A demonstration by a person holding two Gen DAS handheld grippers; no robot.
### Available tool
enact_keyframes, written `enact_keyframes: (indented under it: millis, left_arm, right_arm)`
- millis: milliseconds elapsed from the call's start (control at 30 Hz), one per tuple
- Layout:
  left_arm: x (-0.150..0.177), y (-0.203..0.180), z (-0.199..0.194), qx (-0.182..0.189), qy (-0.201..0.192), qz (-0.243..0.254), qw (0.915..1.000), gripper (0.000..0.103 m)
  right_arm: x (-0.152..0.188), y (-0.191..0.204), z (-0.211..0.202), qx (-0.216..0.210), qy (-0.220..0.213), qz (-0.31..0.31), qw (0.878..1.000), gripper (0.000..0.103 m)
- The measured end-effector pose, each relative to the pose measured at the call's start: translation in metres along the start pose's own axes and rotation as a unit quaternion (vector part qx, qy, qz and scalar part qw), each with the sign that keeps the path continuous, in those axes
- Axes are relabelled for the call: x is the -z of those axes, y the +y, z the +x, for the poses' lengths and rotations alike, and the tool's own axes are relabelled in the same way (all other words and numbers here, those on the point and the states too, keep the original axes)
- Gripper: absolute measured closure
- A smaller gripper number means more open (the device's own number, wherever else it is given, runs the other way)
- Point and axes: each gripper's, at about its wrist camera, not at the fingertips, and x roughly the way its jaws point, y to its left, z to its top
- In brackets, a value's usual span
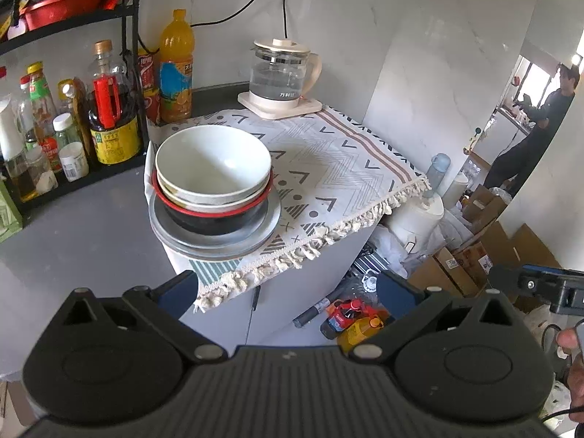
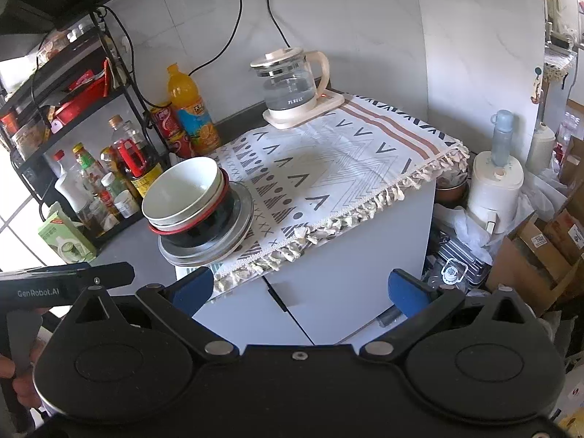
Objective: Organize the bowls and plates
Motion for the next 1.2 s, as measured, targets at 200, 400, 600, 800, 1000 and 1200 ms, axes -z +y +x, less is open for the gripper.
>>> enact_keyframes:
  millis: [200, 400, 600, 800, 1000, 1200]
  left_arm:
    - [0.008, 0.004, -0.007, -0.004, 0.000, -0.003, 1.0000, 0.000]
    - [0.011, 0.007, -0.011, -0.006, 0.001, -0.001, 1.0000, 0.000]
    - [0.010, 0.008, -0.011, -0.007, 0.003, 0.000, 1.0000, 0.000]
    - [0.007, 0.009, -0.010, -0.003, 0.000, 0.005, 1.0000, 0.000]
    - [0.004, 0.009, -0.010, -0.002, 0.000, 0.007, 1.0000, 0.000]
    - [0.002, 0.009, -0.009, -0.002, 0.002, 0.010, 0.9999, 0.000]
  right_arm:
    - [0.004, -0.003, -0.007, 0.002, 0.001, -0.001, 1.000, 0.000]
    - [0.006, -0.003, -0.010, 0.001, 0.002, -0.006, 1.000, 0.000]
    - [0.008, -0.002, -0.010, -0.002, 0.004, -0.004, 1.000, 0.000]
    - [0.008, 0.000, -0.009, -0.001, 0.003, -0.004, 1.000, 0.000]
    - [0.005, 0.001, -0.008, -0.001, 0.001, -0.004, 1.000, 0.000]
    - [0.002, 0.001, -0.006, -0.001, 0.001, -0.003, 1.000, 0.000]
